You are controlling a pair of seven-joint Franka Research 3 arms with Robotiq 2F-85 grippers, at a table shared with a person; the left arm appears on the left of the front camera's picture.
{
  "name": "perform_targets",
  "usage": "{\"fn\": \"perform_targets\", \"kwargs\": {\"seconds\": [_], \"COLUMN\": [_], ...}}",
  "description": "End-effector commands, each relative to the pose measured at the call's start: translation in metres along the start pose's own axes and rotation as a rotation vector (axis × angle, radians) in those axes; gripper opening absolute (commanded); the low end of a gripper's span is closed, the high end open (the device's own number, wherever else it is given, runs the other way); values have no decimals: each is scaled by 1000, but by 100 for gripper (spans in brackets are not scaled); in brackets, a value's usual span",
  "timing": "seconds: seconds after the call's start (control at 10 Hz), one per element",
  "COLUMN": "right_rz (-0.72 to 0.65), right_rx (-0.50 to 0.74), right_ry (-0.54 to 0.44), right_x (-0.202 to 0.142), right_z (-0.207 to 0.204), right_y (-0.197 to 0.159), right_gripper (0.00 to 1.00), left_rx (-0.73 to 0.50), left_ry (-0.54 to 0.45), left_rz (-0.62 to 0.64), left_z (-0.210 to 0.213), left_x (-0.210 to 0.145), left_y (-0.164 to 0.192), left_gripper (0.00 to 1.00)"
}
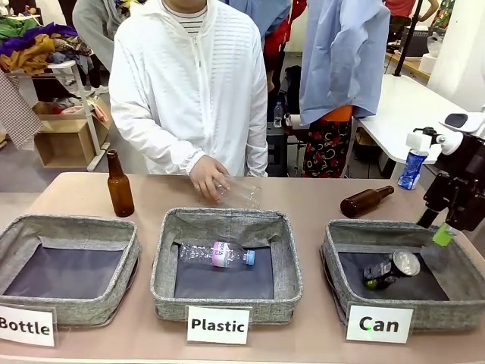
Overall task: Sort the can waste into the basket.
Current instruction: Pick up the can waste from the table and place it in the right Fabric basket.
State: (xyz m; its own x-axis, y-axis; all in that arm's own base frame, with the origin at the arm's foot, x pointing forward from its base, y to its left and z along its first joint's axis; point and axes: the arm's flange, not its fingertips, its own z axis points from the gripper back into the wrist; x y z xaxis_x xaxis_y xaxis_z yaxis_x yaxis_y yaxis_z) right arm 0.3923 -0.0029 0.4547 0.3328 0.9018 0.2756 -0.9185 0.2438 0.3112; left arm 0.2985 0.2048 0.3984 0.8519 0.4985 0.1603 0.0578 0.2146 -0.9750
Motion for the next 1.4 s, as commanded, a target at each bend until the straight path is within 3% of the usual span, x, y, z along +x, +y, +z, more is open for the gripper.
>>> {"fn": "perform_targets", "kwargs": {"seconds": [0.0,0.2,0.3,0.5,0.7,0.8,0.9,1.0,1.1,1.3], "right_rz": [-2,-2,-30,-175,-463,-513,-486,-442,-526,-684], "right_rx": [1,6,4,52,275,423,627,744,686,542], "right_ry": [4,-17,-83,-378,-805,-893,-898,-935,-1034,-1072], "right_x": [0,4,4,-1,-12,-28,-44,-63,-79,-101], "right_z": [5,5,6,14,25,32,38,43,41,28], "right_y": [-9,-15,-18,-28,-40,-42,-42,-45,-50,-46], "right_gripper": [100,100,100,100,100,100,100,100,100,100], "left_rx": [-13,-13,-13,-13,-13,-13,-13,-13,-13,-13], "left_ry": [-1,-1,-1,-1,-1,-1,-1,-1,-1,-1], "left_rz": [-22,-22,-22,-22,-22,-22,-22,-22,-22,-22], "left_z": [0,0,0,0,0,0,0,0,0,0], "left_x": [-1,-1,-1,-1,-1,-1,-1,-1,-1,-1], "left_y": [0,0,0,0,0,0,0,0,0,0], "left_gripper": [100,100,100,100,100,100,100,100,100,100]}}
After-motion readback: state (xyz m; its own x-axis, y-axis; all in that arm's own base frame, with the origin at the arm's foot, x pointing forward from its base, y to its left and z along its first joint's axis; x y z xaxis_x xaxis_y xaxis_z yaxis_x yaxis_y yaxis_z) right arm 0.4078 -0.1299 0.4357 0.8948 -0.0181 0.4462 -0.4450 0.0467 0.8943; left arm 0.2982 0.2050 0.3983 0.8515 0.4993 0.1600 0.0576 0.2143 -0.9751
